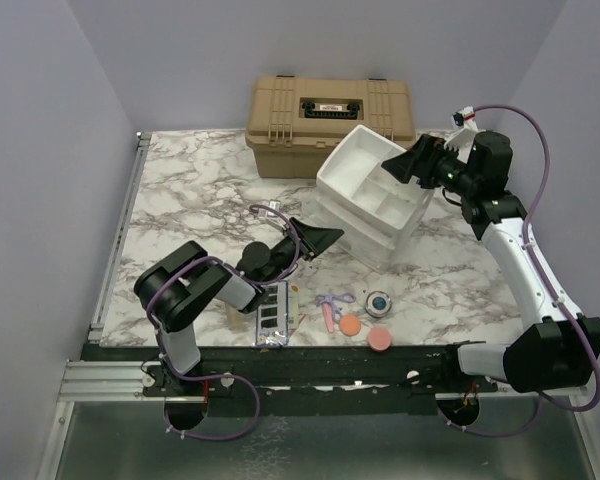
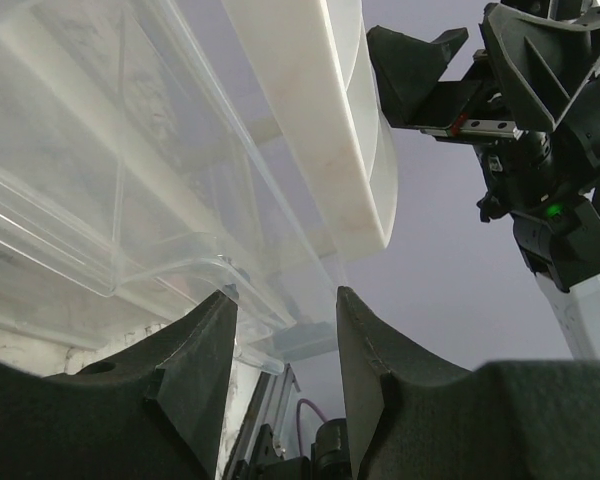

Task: Organize the makeup
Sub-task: Open the drawer in the storage box.

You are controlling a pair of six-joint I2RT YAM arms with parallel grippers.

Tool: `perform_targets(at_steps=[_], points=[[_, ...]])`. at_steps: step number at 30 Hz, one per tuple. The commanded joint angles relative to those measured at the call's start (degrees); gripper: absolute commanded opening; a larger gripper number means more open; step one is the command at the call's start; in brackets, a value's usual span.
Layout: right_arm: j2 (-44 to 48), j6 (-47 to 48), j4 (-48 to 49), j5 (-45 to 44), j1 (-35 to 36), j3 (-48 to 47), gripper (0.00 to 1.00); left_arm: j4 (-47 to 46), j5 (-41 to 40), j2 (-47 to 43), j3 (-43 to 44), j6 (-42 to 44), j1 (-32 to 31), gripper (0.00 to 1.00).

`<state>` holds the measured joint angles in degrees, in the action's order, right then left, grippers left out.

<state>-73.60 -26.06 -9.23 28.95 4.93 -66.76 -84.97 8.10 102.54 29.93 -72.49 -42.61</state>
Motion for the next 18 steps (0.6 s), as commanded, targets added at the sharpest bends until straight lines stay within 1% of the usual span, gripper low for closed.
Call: perform_targets(at_steps=[1,7,10,14,16,18], points=[[-3.13,-1.95,-9.93,-2.01,-0.09,3.20,0.89,-17.67,-0.01,-2.30,-2.45,1.92,-0.33,0.45],[-2.80,-1.91,-10.65,-0.97,-0.09,2.06,0.90,-17.58,-0.09,-3.37,-4.51,1.49,-0.36,0.45],[-2.69,-1.58,-11.23,-0.48,-0.09,1.41,0.89,-17.60,-2.18,-4.25,-6.01,0.94,-0.42,0.45],[-2.07,-1.69,-11.62,-0.07,-0.09,0.73,0.89,-17.60,-2.16,-3.32,-5.01,0.17,-0.39,0.45],[-1.71,-1.69,-12.22,0.49,-0.09,-0.27,0.89,-17.61,-1.88,-3.29,-4.87,-0.33,-0.46,0.48],[-1.28,-0.96,-13.04,1.53,-0.09,-1.65,0.89,-17.59,-1.68,-4.17,-5.39,-0.08,-0.46,0.54]])
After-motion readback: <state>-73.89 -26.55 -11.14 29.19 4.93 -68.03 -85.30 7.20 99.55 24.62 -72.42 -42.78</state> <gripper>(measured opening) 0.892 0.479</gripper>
